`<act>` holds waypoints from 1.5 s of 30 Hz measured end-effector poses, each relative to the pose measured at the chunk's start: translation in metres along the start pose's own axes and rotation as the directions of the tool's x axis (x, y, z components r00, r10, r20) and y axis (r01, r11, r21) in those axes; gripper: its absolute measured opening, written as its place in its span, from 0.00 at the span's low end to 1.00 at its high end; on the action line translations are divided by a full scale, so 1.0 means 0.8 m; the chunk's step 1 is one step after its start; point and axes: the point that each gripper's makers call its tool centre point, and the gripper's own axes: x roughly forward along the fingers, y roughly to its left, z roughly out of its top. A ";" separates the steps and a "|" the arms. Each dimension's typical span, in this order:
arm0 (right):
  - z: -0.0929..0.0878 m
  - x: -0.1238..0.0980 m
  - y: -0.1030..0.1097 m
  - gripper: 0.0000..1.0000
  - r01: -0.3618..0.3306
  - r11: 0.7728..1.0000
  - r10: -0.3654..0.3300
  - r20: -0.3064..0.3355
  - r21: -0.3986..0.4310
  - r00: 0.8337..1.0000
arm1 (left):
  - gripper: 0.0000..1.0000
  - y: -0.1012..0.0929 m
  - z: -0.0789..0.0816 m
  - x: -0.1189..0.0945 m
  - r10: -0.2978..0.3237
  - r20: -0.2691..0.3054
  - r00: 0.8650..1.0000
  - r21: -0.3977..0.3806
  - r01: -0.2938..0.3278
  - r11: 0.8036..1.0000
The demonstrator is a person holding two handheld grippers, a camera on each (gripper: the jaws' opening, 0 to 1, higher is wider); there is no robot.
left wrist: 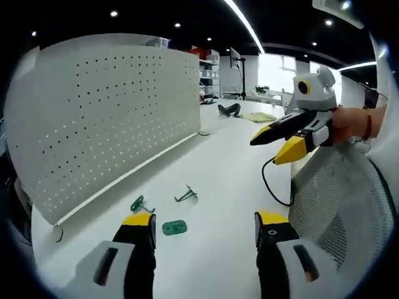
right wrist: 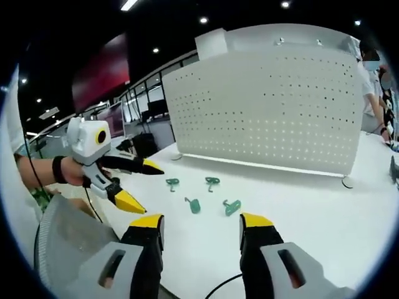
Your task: Insert the hook assembly into the mounting plate slot until the hook locks in place.
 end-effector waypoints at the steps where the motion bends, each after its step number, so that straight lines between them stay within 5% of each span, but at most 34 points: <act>1: 0.000 -0.001 0.000 0.49 0.002 1.000 -0.002 0.001 0.004 1.000 | 0.64 0.001 -0.002 0.002 -0.002 -0.008 1.000 0.007 0.002 1.000; 7: -0.003 -0.003 -0.002 0.48 0.012 1.000 -0.012 0.001 0.018 1.000 | 0.59 0.008 -0.017 0.007 0.012 -0.081 0.997 0.075 -0.006 0.997; 24: -0.013 -0.006 -0.007 0.47 0.027 0.999 -0.027 -0.008 0.042 1.000 | 0.47 0.008 -0.035 0.031 -0.072 -0.185 0.980 0.171 0.104 0.980; 45: -0.017 -0.015 -0.012 0.46 0.051 0.996 -0.051 0.005 0.069 0.999 | 0.31 0.037 -0.052 0.053 -0.019 -0.284 0.959 0.315 0.112 0.942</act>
